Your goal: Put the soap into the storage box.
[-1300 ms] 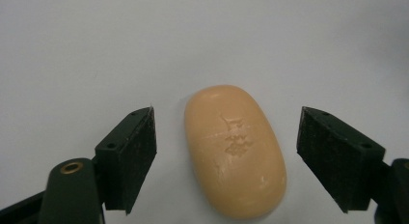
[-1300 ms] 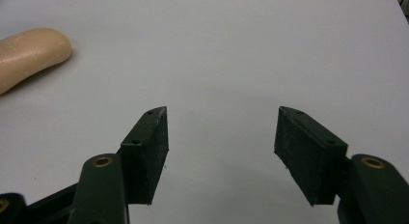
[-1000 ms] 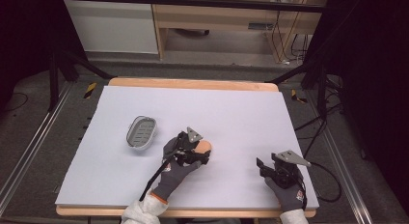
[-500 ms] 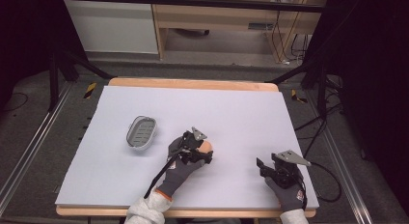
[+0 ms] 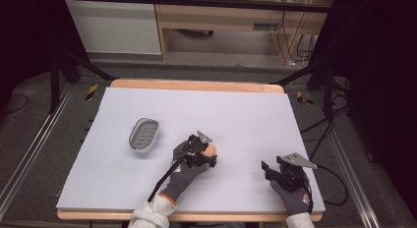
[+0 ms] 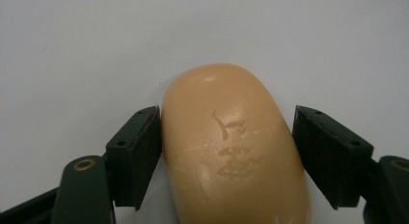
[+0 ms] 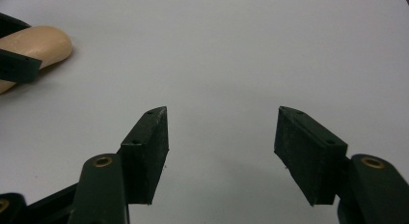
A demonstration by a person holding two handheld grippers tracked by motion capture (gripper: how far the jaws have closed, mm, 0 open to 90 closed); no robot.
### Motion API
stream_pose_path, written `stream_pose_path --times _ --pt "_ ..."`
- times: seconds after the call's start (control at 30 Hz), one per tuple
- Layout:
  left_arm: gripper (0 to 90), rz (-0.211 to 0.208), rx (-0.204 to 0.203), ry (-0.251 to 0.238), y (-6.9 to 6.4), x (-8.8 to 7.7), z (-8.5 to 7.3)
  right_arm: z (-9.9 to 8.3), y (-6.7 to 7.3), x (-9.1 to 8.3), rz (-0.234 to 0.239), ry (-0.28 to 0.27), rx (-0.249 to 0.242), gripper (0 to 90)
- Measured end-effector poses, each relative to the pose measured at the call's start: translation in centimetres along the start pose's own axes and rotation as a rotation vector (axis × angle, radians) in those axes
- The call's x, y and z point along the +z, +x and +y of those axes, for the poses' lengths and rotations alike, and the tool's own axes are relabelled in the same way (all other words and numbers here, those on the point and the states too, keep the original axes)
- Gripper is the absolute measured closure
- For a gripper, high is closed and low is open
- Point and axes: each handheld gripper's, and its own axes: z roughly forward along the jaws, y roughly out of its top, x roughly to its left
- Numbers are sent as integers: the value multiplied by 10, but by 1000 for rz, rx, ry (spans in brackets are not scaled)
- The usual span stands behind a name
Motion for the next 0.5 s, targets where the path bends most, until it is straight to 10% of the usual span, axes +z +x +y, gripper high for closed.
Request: stream_pose_path --times 0.5 --pt "287 7 -8 15 0 4 0 0 0 0 4 2 3 367"
